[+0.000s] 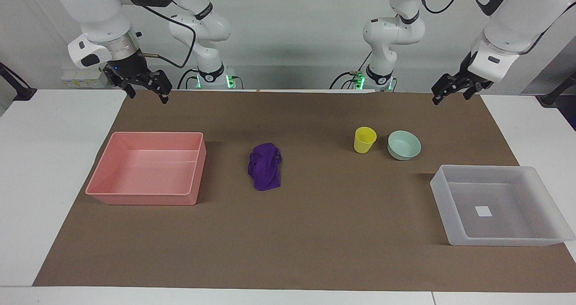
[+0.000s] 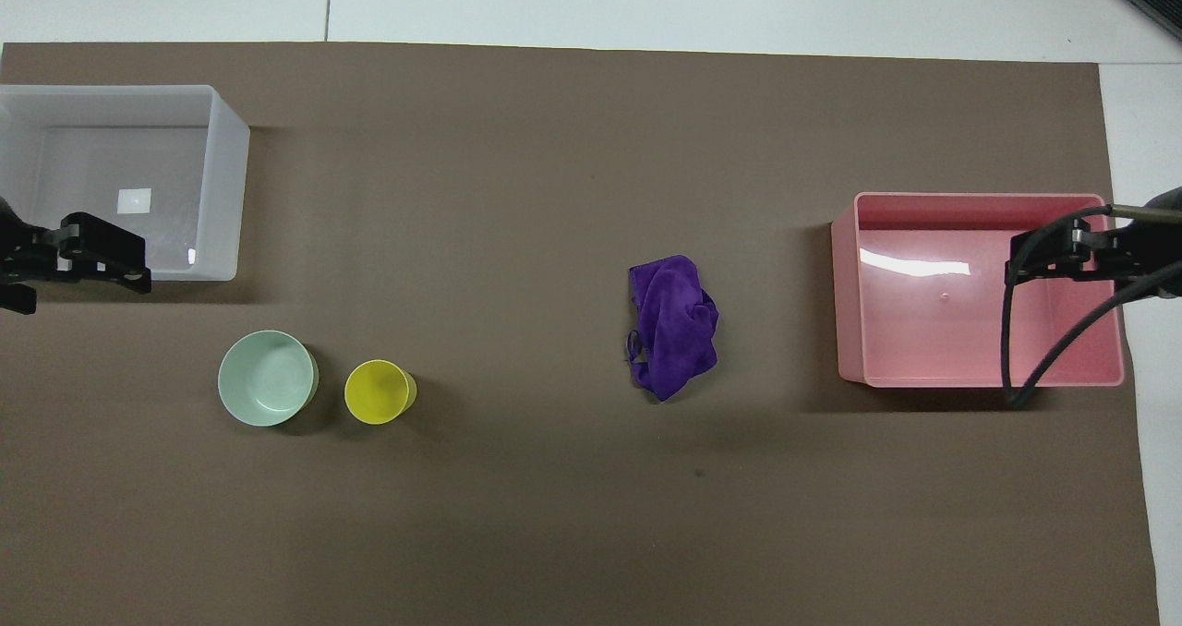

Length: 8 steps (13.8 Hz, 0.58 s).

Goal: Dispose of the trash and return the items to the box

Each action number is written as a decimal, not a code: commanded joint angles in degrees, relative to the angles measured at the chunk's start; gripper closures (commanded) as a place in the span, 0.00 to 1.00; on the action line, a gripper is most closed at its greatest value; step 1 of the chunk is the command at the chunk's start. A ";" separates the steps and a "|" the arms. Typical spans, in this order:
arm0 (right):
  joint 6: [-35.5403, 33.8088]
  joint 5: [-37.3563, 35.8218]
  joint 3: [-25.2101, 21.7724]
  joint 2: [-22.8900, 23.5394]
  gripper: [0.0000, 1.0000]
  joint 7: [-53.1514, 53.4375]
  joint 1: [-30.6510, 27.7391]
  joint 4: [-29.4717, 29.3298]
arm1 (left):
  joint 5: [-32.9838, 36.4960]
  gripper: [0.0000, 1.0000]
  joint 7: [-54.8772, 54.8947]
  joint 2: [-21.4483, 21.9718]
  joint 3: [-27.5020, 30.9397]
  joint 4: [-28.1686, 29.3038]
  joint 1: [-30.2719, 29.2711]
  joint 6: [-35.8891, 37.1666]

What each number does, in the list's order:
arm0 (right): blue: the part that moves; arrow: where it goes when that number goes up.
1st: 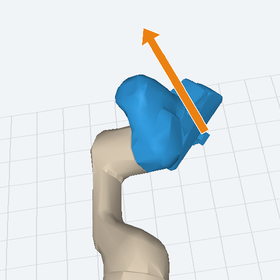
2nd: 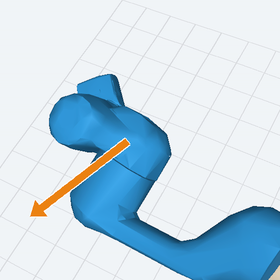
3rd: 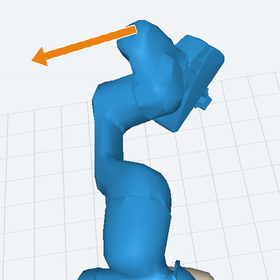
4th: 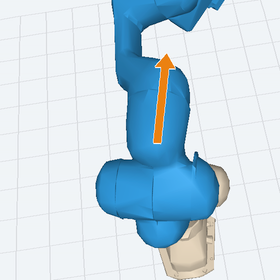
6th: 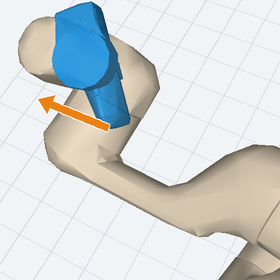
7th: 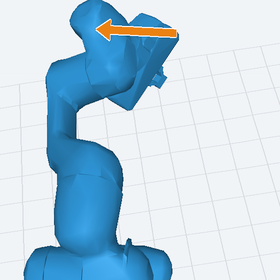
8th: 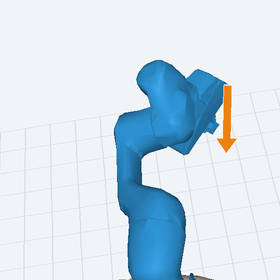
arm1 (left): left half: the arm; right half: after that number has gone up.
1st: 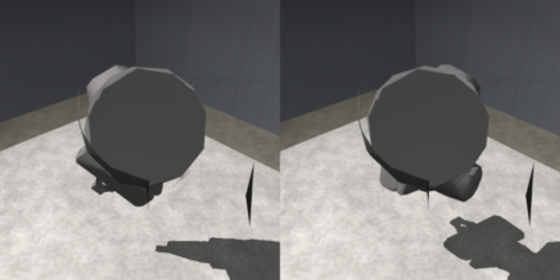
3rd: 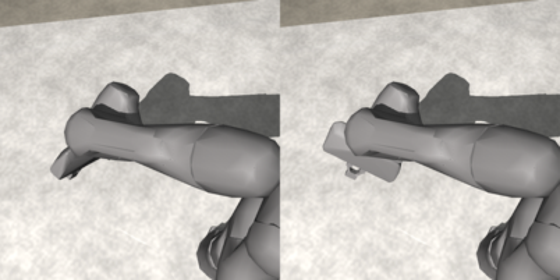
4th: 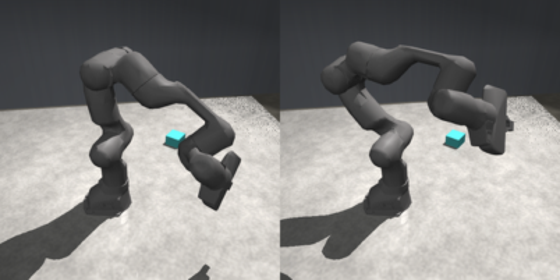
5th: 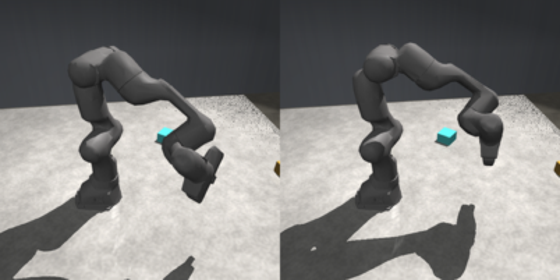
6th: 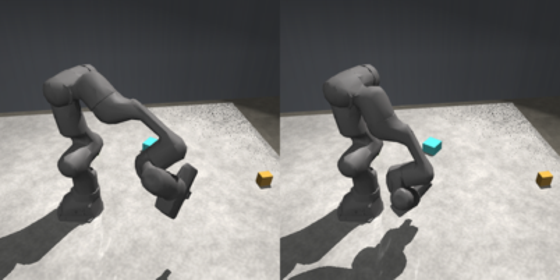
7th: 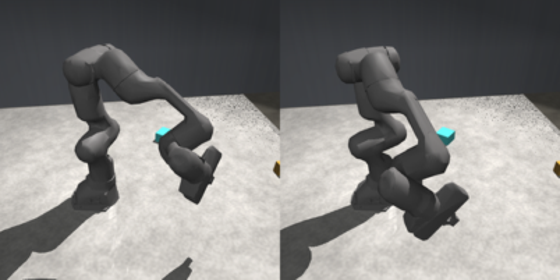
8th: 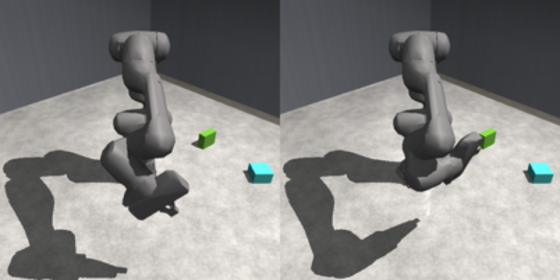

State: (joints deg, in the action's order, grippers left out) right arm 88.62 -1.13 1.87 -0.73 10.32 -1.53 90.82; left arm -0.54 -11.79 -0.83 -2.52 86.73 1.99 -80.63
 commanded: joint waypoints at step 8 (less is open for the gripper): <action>15.87 0.95 0.24 3.97 0.00 11.38 11.71 7.08 | -0.25 0.00 0.98 1.71 0.41 11.58 0.13 -8.97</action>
State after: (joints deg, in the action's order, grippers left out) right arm 101.66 -1.09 2.13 2.31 18.90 8.09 96.45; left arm -0.54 -11.01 -0.81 -2.66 90.69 2.10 -83.31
